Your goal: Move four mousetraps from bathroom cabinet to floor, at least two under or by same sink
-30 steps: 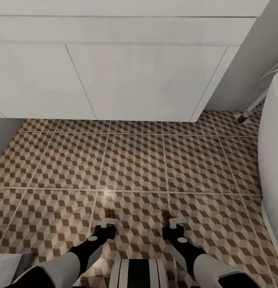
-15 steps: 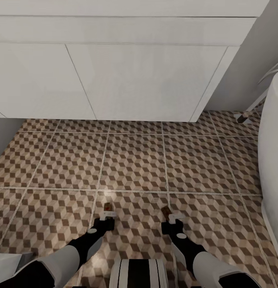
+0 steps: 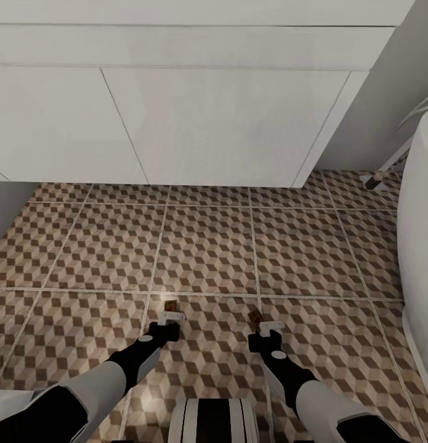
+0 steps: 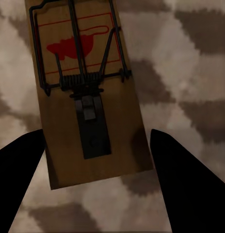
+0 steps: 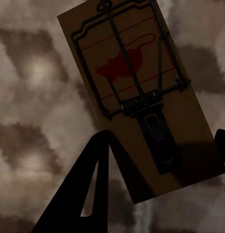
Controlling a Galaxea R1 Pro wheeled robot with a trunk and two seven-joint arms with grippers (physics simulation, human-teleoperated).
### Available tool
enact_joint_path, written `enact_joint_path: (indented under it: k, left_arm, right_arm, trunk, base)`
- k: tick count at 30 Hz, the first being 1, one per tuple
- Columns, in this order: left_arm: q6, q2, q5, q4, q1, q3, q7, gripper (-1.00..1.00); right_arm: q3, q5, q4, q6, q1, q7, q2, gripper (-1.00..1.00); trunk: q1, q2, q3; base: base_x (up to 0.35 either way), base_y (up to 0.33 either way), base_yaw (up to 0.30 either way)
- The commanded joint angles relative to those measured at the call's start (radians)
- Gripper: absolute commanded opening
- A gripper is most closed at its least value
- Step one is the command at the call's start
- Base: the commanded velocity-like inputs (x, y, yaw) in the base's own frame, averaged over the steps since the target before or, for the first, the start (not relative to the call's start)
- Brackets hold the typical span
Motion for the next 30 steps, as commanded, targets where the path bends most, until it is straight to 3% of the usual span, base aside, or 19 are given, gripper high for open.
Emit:
enact_joint_path:
  k: [1,10,30]
  left_arm:
    - [-0.003,0.002,0.005,0.001,-0.001,-0.009,0.0,-1.0]
    - [-0.005,0.004,0.0,-0.01,0.0,-0.013,-0.08,-1.0]
    - [-0.008,0.001,0.0,-0.014,0.0,-0.014,-0.075,-1.0]
  right_arm:
    - [0.007,-0.005,0.001,-0.002,-0.001,-0.006,0.0,-1.0]
    - [0.008,-0.003,0.002,-0.001,-0.001,-0.006,0.001,-1.0]
    - [0.01,-0.004,0.001,0.002,-0.001,0.003,-0.001,-1.0]
  trunk:
    - [0.0,0.0,-0.001]
    - [0.0,0.0,-0.001]
    - [0.0,0.0,-0.001]
  base:
    - [0.0,0.0,0.0]
    - [0.0,0.0,0.0]
    - [0.0,0.0,0.0]
